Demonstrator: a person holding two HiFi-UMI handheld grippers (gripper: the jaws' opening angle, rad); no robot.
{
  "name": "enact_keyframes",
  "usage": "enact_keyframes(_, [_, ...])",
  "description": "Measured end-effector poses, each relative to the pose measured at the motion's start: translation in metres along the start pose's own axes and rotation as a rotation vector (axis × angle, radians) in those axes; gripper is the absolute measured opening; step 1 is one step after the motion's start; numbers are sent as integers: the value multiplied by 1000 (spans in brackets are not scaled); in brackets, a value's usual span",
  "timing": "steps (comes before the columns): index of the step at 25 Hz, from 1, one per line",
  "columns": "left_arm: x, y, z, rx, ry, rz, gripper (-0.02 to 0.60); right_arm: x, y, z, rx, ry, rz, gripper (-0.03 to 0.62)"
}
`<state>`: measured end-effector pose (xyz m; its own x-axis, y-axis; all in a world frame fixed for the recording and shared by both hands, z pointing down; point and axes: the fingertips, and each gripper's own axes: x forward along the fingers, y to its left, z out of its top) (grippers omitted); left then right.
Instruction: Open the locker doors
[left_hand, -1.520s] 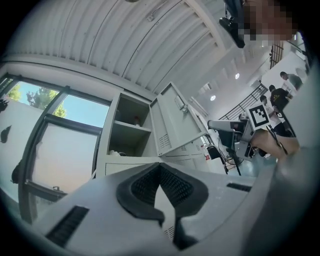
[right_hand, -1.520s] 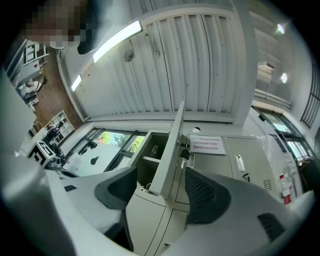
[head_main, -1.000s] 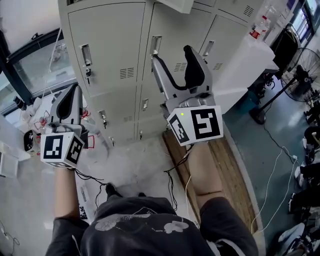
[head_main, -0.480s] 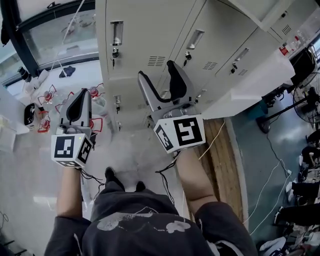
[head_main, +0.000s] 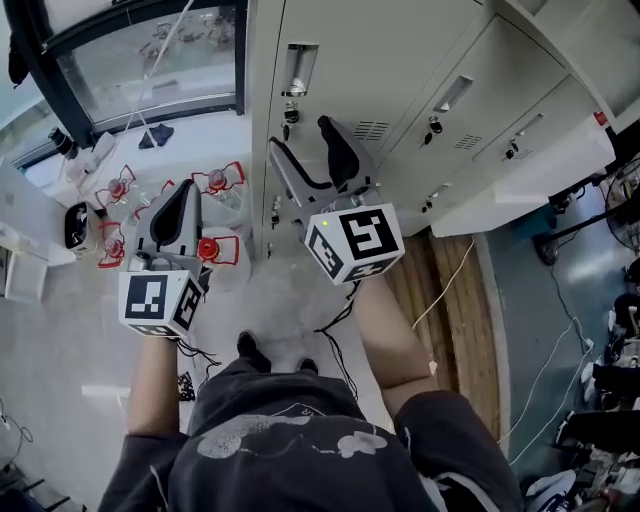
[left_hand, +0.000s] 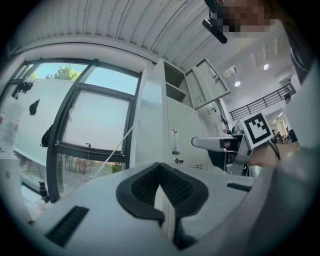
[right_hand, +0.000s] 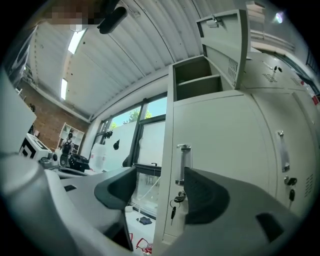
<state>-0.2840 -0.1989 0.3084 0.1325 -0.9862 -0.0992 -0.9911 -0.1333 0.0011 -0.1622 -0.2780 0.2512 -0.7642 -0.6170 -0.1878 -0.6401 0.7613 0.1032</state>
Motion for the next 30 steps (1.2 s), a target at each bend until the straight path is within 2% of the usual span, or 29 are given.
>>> enact_keyframes(9, [27, 40, -1, -3, -7, -61, 9, 55, -18, -16, -6, 25, -68, 301])
enact_keyframes(17, [41, 48, -2, 5, -4, -121, 9, 87, -26, -16, -30, 34, -81, 301])
enact_keyframes(30, [44, 54, -3, -8, 2, -140, 9, 102, -24, -12, 9, 8, -103, 301])
